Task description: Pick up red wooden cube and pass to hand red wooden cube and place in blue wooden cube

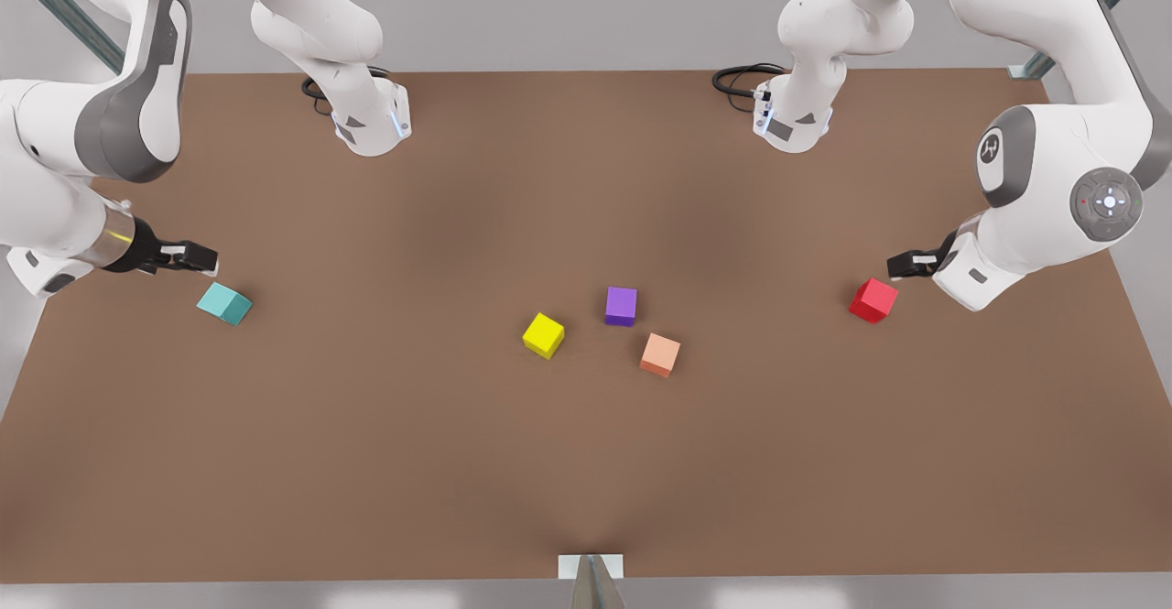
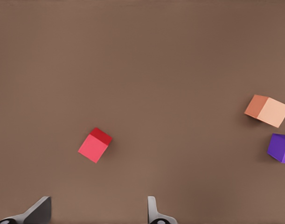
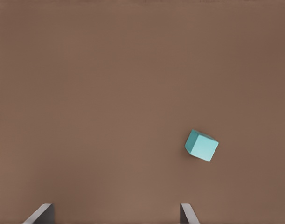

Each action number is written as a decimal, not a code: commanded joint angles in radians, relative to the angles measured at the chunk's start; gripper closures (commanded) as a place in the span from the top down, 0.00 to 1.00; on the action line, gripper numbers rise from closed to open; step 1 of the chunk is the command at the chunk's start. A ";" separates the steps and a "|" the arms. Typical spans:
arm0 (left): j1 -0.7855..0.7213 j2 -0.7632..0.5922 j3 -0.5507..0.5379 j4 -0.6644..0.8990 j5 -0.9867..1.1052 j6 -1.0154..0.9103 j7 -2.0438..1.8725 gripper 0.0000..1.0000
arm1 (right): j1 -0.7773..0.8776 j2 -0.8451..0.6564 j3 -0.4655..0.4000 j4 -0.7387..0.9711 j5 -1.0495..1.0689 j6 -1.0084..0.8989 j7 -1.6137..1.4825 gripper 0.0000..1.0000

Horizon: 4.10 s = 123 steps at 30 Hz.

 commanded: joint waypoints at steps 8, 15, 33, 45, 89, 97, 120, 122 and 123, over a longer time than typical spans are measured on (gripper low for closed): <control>0.001 0.058 0.072 -0.337 -0.002 0.438 -0.183 1.00 | 0.000 0.003 -0.001 -0.007 0.012 0.009 -0.044 1.00; 0.008 0.098 0.229 -0.623 -0.163 0.838 -0.292 1.00 | -0.002 -0.005 -0.001 0.001 0.012 0.009 -0.044 1.00; 0.011 0.136 0.266 -0.764 -0.281 0.967 -0.384 1.00 | 0.000 -0.010 0.003 -0.008 -0.008 -0.034 -0.044 1.00; -0.014 0.167 0.266 -0.772 -0.283 0.971 -0.476 1.00 | 0.000 -0.008 0.005 -0.010 -0.006 -0.035 -0.044 1.00; -0.037 0.733 -0.465 0.357 -1.053 0.198 0.217 0.67 | 0.133 0.467 0.039 0.116 0.728 0.416 -1.600 1.00; -0.035 0.776 -0.463 0.353 -1.051 0.186 0.512 0.61 | 0.179 0.509 0.103 0.114 0.941 0.433 -1.690 1.00; -0.029 0.857 -0.532 0.354 -1.220 0.410 0.800 0.58 | 0.308 0.398 0.249 -0.257 1.465 0.967 -1.957 1.00; -0.029 0.857 -0.532 0.354 -1.218 0.410 0.802 0.58 | 0.307 0.363 0.252 -0.315 1.517 0.962 -2.011 1.00; -0.029 0.857 -0.532 0.354 -1.217 0.410 0.802 0.58 | 0.308 0.363 0.252 -0.315 1.526 0.959 -2.012 1.00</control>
